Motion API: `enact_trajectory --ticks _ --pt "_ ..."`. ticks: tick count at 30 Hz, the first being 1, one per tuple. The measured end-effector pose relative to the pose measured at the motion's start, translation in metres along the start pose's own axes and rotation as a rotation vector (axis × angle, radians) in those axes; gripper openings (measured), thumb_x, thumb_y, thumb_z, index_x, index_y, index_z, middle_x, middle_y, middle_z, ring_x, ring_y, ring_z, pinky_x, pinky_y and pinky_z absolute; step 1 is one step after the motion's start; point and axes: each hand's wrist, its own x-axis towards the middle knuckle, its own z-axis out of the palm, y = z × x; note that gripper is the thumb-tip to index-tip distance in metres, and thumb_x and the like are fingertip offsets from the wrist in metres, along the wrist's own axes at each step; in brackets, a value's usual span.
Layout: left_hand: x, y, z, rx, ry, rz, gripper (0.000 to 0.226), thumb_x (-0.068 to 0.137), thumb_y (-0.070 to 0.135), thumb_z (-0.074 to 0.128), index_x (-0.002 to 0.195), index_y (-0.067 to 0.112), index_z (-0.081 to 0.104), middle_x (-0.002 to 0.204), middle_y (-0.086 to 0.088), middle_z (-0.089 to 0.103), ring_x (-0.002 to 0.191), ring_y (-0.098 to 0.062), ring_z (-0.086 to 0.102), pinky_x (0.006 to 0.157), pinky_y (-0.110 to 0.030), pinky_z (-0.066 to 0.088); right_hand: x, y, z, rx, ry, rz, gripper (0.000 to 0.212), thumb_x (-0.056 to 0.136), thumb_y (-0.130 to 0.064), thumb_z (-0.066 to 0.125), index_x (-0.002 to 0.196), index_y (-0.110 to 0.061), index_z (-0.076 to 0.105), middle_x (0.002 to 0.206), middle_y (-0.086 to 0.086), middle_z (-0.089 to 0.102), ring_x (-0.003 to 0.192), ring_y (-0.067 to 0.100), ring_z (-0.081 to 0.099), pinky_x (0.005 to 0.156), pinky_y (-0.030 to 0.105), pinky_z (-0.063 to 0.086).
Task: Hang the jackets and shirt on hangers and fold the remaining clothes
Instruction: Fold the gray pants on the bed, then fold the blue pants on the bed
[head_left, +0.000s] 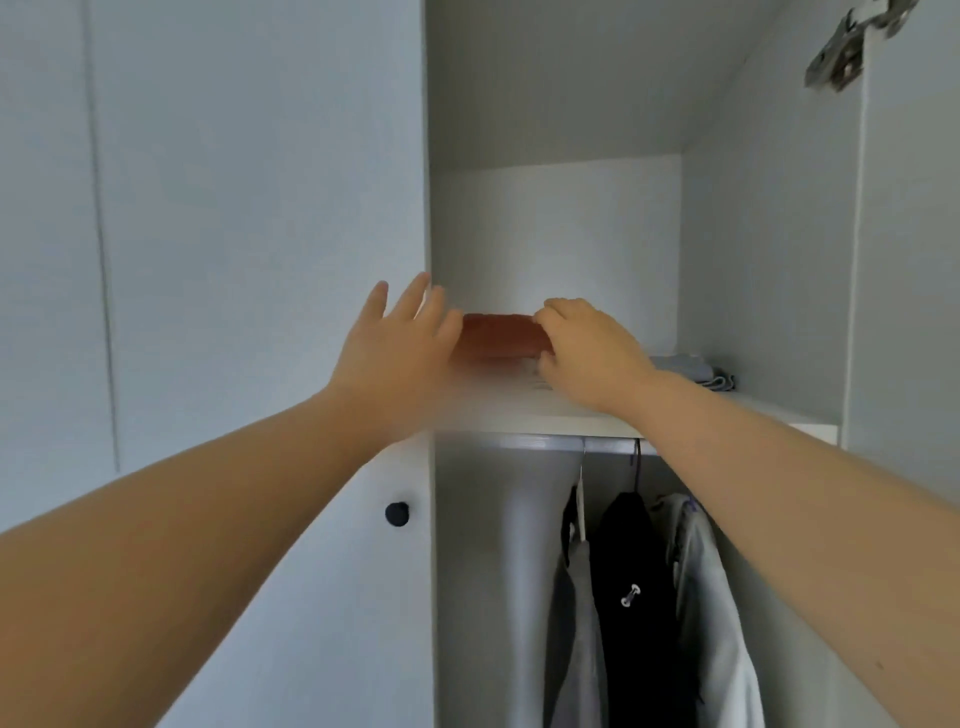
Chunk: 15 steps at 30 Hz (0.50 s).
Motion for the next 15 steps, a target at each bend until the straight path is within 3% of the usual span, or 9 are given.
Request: enact_trajectory --ticks 5,10,15 --pt "-0.087 -0.049 -0.025 0.073 -0.136 -0.097 0.062 0.100 0.042 0.023 0.151 0.011 0.005 0.159 -0.011 0.005 0.147 -0.029 -0.003 0.117 -0.049 0.010 -0.036 -0.090 -0.028 0.066 0.166 -0.207 0.036 0.078 -0.014 0.057 0.110 0.001 0.061 0.112 0.015 0.061 0.099 0.032 0.057 0.083 0.041 0.050" --pt "-0.191 -0.106 -0.045 0.119 -0.288 -0.230 0.062 0.100 0.041 0.025 0.151 0.014 0.004 0.159 -0.009 0.005 0.147 -0.028 -0.002 0.115 -0.053 0.012 -0.054 -0.207 -0.031 0.241 0.131 -0.270 0.047 0.084 -0.019 0.058 0.127 -0.001 0.052 0.132 0.014 0.051 0.122 0.032 0.047 0.099 0.040 0.038" --pt "-0.323 -0.155 -0.067 0.148 -0.480 -0.411 0.063 0.099 0.042 0.027 0.151 0.016 0.001 0.159 -0.008 0.003 0.147 -0.027 -0.003 0.113 -0.055 0.014 -0.085 -0.346 -0.028 0.466 0.045 -0.364 0.051 0.089 -0.022 0.054 0.135 -0.004 0.044 0.141 0.011 0.043 0.132 0.027 0.037 0.105 0.036 0.030"
